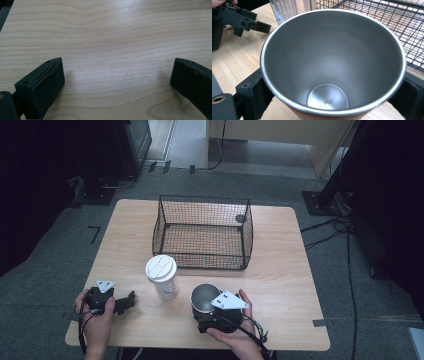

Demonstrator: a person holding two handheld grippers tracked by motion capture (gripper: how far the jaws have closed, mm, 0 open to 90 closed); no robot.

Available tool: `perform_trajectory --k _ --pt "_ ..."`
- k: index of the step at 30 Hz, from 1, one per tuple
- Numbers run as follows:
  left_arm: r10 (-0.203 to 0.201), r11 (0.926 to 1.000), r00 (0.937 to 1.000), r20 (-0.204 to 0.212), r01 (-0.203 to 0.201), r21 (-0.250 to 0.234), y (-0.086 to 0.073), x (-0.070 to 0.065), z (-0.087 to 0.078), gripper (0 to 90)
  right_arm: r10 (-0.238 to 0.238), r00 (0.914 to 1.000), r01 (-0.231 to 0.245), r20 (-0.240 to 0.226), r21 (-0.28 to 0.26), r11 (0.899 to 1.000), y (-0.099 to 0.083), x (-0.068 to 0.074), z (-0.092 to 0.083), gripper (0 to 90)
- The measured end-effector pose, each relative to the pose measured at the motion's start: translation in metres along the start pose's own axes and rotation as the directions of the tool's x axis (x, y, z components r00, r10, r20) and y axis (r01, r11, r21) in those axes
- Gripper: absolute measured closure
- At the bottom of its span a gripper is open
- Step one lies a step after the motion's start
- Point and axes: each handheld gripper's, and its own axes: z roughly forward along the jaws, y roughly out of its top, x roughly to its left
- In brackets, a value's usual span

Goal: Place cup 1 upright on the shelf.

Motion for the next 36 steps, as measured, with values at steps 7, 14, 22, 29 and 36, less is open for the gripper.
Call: perform_trajectory --k 7,14,22,29,36 --pt "0.0 1.0 1.0 0.0 0.0 0.0 0.0 0.0 0.0 0.1 -0.006 0.999 0.007 0.043 -0.013 1.0 0.002 0.008 0.006 0.8" --pt "-0.001 1.0 1.0 0.0 0.001 -0.001 0.0 0.0 0.0 0.1 -0.014 0.9975 0.015 0.069 -0.024 1.0 0.004 0.009 0.006 6.4" --pt "-0.002 1.0 1.0 0.0 0.002 -0.001 0.0 0.0 0.0 0.0 -0.021 0.9959 0.024 0.088 -0.032 0.999 0.004 0.012 0.006 7.2" --pt "-0.002 1.0 1.0 0.0 0.002 -0.001 0.0 0.0 0.0 0.1 -0.014 0.9961 0.016 0.087 -0.03 0.999 0.005 0.01 0.003 7.2" --pt "-0.002 1.0 1.0 0.0 0.002 -0.001 0.0 0.0 0.0 0.1 -0.01 0.9964 0.014 0.084 -0.048 0.999 0.013 0.009 -0.005 7.3"
